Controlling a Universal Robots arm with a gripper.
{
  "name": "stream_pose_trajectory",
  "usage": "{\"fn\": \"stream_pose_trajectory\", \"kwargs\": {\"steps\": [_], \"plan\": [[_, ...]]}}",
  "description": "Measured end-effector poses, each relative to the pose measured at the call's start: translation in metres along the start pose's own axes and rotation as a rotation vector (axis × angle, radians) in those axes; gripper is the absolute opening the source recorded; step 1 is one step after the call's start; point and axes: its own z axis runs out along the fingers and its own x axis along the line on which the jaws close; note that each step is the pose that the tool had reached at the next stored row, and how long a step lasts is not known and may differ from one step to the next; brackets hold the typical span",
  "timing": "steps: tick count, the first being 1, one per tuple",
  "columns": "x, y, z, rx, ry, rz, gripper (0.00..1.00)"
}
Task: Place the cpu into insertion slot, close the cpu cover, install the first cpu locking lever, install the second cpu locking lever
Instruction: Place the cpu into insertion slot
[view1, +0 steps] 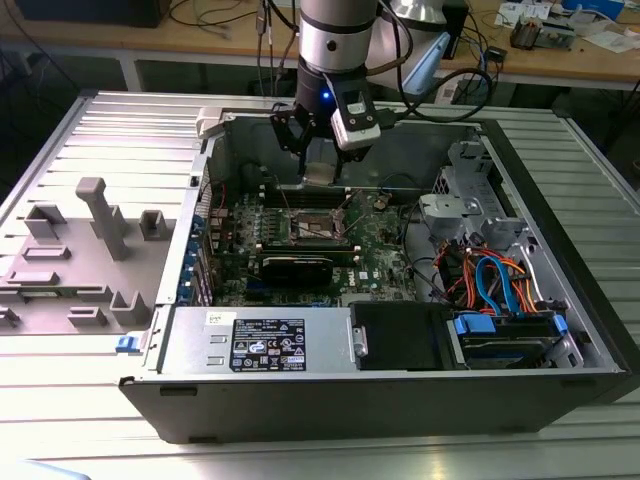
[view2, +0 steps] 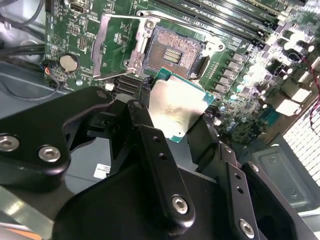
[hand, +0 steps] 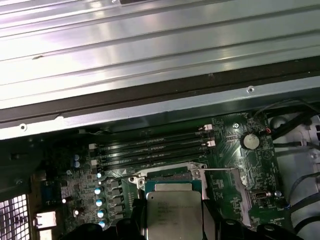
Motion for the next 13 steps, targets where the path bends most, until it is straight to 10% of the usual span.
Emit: {"fn": "stream_pose_trajectory", "kwargs": {"steps": [5,13], "plan": [[0.0,0.0,0.0,-0.0002,-0.0006,0.006,0.54],[0.0,-0.0001,0.0013,-0.0035,-0.0156,0.182,0.54]]}}
